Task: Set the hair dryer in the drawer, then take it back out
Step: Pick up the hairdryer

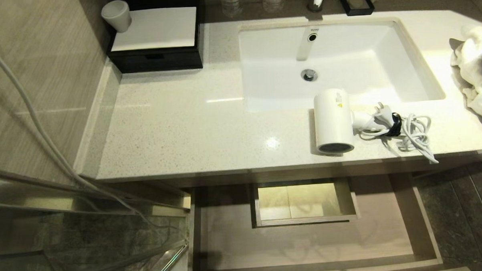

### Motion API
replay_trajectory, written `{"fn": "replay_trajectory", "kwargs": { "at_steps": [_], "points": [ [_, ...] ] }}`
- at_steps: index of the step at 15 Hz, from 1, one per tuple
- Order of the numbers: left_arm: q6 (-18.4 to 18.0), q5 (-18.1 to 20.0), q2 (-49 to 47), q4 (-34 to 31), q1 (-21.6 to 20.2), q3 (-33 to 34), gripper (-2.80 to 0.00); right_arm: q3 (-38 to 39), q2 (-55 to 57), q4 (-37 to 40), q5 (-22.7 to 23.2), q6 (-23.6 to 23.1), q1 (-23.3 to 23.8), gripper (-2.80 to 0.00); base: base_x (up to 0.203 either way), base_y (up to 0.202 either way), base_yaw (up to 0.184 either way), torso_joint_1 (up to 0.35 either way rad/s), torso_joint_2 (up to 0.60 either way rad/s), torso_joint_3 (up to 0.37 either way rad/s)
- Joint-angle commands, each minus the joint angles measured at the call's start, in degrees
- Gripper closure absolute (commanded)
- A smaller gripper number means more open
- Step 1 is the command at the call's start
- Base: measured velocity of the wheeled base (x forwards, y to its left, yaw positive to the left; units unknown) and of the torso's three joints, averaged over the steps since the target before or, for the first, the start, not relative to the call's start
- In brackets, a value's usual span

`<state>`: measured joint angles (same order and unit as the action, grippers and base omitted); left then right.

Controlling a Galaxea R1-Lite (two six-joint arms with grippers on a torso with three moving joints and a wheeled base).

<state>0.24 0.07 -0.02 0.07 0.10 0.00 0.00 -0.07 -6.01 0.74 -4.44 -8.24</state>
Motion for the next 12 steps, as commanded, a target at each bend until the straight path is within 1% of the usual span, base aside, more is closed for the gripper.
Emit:
{"fn": "replay_trajectory", "kwargs": {
  "at_steps": [1, 7, 9, 12],
  "points": [
    [0.0, 0.0, 0.0, 0.0, 0.0, 0.1, 0.00, 2.3, -2.2, -0.1, 0.0, 0.0, 0.0, 0.00, 0.000, 0.000, 0.000, 0.378, -0.32, 0.046],
    [0.0, 0.0, 0.0, 0.0, 0.0, 0.0, 0.00, 2.3, -2.2, 0.0, 0.0, 0.0, 0.0, 0.00, 0.000, 0.000, 0.000, 0.404, -0.39, 0.015],
    [0.0, 0.0, 0.0, 0.0, 0.0, 0.0, 0.00, 2.3, -2.2, 0.0, 0.0, 0.0, 0.0, 0.00, 0.000, 0.000, 0.000, 0.146, -0.14, -0.001],
    [0.0, 0.0, 0.0, 0.0, 0.0, 0.0, 0.00, 2.3, -2.2, -0.1, 0.0, 0.0, 0.0, 0.00, 0.000, 0.000, 0.000, 0.013, -0.01, 0.001]
  ]
}}
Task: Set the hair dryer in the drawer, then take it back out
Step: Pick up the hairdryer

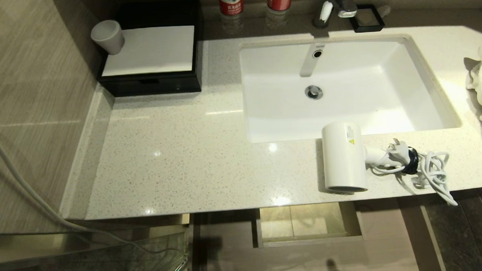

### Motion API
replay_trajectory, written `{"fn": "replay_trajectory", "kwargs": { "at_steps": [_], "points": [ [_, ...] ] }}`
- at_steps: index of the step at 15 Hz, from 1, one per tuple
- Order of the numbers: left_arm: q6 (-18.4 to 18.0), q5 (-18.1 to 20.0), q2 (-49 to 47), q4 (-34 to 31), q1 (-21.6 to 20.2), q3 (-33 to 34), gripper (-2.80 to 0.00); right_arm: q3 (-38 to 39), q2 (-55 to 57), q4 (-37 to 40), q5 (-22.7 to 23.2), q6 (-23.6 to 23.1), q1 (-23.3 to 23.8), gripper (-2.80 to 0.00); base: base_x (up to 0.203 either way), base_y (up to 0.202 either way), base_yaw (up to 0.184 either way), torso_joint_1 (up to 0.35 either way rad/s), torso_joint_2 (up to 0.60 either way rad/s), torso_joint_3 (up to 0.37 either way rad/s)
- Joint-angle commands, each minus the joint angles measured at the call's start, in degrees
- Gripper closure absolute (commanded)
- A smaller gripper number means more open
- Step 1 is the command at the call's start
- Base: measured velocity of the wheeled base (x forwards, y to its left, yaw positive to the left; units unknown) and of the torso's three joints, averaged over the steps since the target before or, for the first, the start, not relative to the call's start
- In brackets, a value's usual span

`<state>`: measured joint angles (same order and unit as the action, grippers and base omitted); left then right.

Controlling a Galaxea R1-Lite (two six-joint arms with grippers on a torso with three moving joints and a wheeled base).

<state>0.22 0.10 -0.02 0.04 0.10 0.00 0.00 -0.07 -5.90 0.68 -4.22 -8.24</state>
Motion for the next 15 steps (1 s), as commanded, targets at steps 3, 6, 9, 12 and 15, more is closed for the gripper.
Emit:
{"fn": "replay_trajectory", "kwargs": {
  "at_steps": [3, 6, 9, 12, 15],
  "points": [
    [0.0, 0.0, 0.0, 0.0, 0.0, 0.0, 0.00, 2.3, -2.2, -0.1, 0.0, 0.0, 0.0, 0.00, 0.000, 0.000, 0.000, 0.298, -0.35, -0.034],
    [0.0, 0.0, 0.0, 0.0, 0.0, 0.0, 0.00, 2.3, -2.2, -0.1, 0.0, 0.0, 0.0, 0.00, 0.000, 0.000, 0.000, 0.426, -0.55, -0.130],
    [0.0, 0.0, 0.0, 0.0, 0.0, 0.1, 0.00, 2.3, -2.2, -0.1, 0.1, 0.3, 0.0, 0.00, 0.000, 0.000, 0.000, 0.129, -0.17, -0.060],
    [0.0, 0.0, 0.0, 0.0, 0.0, 0.0, 0.00, 2.3, -2.2, -0.3, 0.5, -0.2, 0.0, 0.00, 0.000, 0.000, 0.000, 0.000, 0.00, 0.000],
    [0.0, 0.0, 0.0, 0.0, 0.0, 0.1, 0.00, 2.3, -2.2, -0.2, 0.5, -1.0, 0.0, 0.00, 0.000, 0.000, 0.000, 0.000, 0.00, 0.000]
  ]
}}
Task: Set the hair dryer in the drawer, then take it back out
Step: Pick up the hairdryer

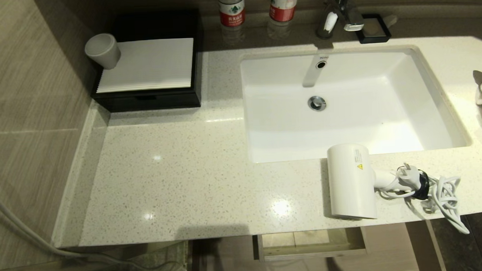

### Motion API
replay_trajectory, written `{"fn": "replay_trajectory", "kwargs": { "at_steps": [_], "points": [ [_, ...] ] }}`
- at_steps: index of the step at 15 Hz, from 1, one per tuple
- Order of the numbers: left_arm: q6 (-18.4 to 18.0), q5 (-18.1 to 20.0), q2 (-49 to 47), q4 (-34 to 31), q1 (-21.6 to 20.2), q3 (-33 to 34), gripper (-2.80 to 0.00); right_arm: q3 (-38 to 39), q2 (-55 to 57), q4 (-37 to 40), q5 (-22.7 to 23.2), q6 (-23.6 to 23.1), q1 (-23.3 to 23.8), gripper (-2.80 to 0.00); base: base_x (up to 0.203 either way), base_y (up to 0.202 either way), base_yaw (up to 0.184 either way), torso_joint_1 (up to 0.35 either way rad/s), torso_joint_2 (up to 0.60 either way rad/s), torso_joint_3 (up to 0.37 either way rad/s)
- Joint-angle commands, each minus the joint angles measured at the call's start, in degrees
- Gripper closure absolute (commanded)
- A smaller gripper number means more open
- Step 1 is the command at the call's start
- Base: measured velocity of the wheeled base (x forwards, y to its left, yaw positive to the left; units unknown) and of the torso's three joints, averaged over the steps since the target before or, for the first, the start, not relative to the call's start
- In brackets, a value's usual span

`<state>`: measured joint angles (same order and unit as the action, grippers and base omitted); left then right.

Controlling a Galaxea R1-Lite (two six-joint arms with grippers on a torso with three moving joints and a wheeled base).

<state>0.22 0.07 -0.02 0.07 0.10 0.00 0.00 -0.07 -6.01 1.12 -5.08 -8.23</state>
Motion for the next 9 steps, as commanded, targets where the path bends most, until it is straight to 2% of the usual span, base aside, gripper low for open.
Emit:
{"fn": "replay_trajectory", "kwargs": {
  "at_steps": [1, 9],
  "points": [
    [0.0, 0.0, 0.0, 0.0, 0.0, 0.1, 0.00, 2.3, -2.2, -0.1, 0.1, -0.3, 0.0, 0.00, 0.000, 0.000, 0.000, 0.000, 0.00, 0.000],
    [0.0, 0.0, 0.0, 0.0, 0.0, 0.1, 0.00, 2.3, -2.2, -0.2, 0.3, -1.1, 0.0, 0.00, 0.000, 0.000, 0.000, 0.001, 0.02, 0.014]
  ]
}}
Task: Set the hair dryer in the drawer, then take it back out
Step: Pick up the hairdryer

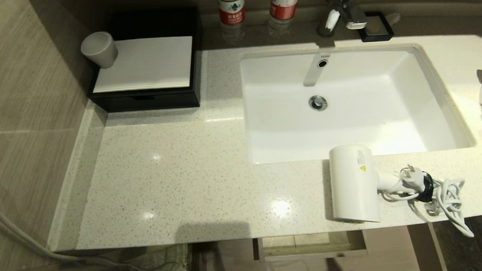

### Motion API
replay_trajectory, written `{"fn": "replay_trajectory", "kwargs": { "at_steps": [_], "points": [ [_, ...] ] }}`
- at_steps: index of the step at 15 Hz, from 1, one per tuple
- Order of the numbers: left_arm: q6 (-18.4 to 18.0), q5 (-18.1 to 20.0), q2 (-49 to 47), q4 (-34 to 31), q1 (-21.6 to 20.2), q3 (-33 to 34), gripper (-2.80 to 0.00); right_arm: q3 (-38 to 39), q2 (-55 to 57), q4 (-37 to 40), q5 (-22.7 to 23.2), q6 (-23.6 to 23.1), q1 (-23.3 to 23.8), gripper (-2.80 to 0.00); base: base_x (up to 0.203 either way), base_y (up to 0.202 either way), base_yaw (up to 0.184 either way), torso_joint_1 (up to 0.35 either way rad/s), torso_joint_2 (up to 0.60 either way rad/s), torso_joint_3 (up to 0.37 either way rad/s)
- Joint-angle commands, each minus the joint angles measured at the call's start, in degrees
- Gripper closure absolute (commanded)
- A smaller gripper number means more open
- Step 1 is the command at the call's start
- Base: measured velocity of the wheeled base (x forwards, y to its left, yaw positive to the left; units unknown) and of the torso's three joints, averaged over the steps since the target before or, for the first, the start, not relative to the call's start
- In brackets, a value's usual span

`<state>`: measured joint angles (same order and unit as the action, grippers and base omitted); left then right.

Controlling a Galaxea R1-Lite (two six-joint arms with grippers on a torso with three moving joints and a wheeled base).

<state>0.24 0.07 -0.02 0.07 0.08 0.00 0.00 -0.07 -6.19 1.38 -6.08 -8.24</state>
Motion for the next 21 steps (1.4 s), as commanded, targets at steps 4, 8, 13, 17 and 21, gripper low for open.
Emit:
{"fn": "replay_trajectory", "kwargs": {
  "at_steps": [4, 8, 13, 17, 21],
  "points": [
    [0.0, 0.0, 0.0, 0.0, 0.0, 0.0, 0.00, 2.3, -2.2, 0.0, 0.0, 0.0, 0.0, 0.00, 0.000, 0.000, 0.000, -0.059, 0.14, 0.075],
    [0.0, 0.0, 0.0, 0.0, 0.0, 0.0, 0.00, 2.3, -2.2, 0.0, 0.0, 0.0, 0.0, 0.00, 0.000, 0.000, 0.000, -0.051, 0.10, 0.056],
    [0.0, 0.0, 0.0, 0.0, 0.0, 0.0, 0.00, 2.3, -2.2, 0.0, 0.0, 0.1, 0.0, 0.00, 0.000, 0.000, 0.000, -0.024, 0.04, 0.022],
    [0.0, 0.0, 0.0, 0.0, 0.0, 0.0, 0.00, 2.3, -2.2, 0.0, 0.0, 0.1, 0.0, 0.00, 0.000, 0.000, 0.000, 0.000, 0.00, 0.000],
    [0.0, 0.0, 0.0, 0.0, 0.0, 0.1, 0.00, 2.3, -2.2, 0.0, 0.0, 0.1, 0.0, 0.00, 0.000, 0.000, 0.000, 0.000, 0.00, 0.000]
  ]
}}
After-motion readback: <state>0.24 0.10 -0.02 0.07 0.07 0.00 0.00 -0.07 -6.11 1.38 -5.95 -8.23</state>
